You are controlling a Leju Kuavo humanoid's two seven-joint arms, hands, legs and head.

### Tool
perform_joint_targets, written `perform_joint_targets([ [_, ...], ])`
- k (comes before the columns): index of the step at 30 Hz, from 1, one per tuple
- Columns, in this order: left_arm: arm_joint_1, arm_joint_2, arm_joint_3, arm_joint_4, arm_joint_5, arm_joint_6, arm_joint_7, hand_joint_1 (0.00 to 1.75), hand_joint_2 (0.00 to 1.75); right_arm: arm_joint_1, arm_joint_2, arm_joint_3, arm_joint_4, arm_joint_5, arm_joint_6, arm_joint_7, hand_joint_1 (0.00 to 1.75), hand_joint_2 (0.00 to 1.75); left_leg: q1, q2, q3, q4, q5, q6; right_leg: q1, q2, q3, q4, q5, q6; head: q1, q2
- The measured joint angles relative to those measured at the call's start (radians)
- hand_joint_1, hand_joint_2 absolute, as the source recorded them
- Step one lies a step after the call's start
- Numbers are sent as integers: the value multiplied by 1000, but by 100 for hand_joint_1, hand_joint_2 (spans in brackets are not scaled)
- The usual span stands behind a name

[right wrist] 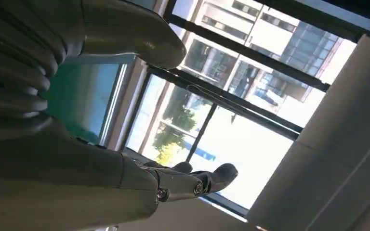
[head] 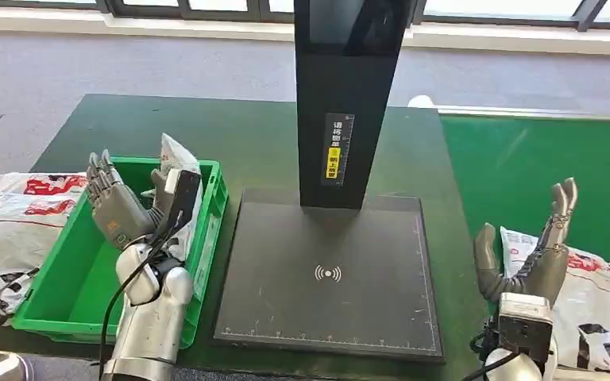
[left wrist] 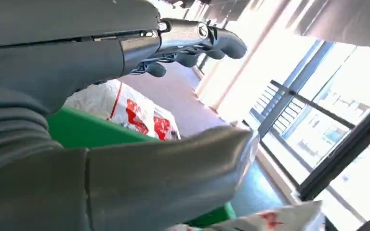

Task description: Moved the parcel from conveyor to table for the left to box.

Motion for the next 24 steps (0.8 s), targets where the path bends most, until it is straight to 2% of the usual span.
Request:
perform_joint_targets([
  [2, 0, 2, 0, 8, -2, -2, 3, 0, 0, 0, 0, 0, 0, 0, -1, 3, 0, 175, 0, 0, 0, 0, 0, 0, 0, 0, 0, 0, 0, 0, 0, 0],
  [3, 0, 3, -1, 11, -3, -2, 3, 0, 175, 0, 0, 0, 0, 0, -1, 4, 0, 175, 0, 0, 0, 0, 0, 0, 0, 0, 0, 0, 0, 0, 0, 0],
  [9, -2, 11, -16, 32, -50, -95, 62, 0, 175, 0, 0, 0, 2, 11, 4, 7, 0, 175, 0, 0, 0, 0, 0, 0, 0, 0, 0, 0, 0, 0, 0, 0],
  [13, 7, 13, -21, 17, -54, -79, 90, 0, 175, 0, 0, 0, 2, 18, 15, 10, 0, 175, 0, 0, 0, 0, 0, 0, 0, 0, 0, 0, 0, 0, 0, 0],
  [16, 22, 16, -21, -14, -14, -4, 70, 0, 175, -1, 0, 0, 2, 19, 14, 13, 0, 175, 0, 0, 0, 0, 0, 0, 0, 0, 0, 0, 0, 0, 0, 0],
  [18, 39, 14, -20, -61, 102, 43, -46, 0, 175, -1, 0, 0, 2, 18, 14, 16, 0, 175, 0, 0, 0, 0, 0, 0, 0, 0, 0, 0, 0, 0, 0, 0],
  [20, 56, -4, -13, -129, 387, 53, -316, 0, 175, -7, 0, 0, 7, 25, 4, 26, 0, 175, 0, -1, -1, 0, 0, 0, 0, -1, 0, 0, 0, 0, 0, 0],
  [22, 65, -8, -25, -174, 755, -17, -513, 0, 175, -21, 0, 0, 20, 121, -74, 57, 0, 175, 0, -1, 0, 0, 0, 0, 0, -1, 0, 0, -1, 0, 0, 0],
  [24, 72, -8, -45, -216, 1013, -78, -578, 0, 175, -34, -4, 0, 37, 196, -135, 77, 0, 175, 0, 0, 0, 0, 0, 0, 0, 0, -1, 0, 0, 0, 0, 0],
])
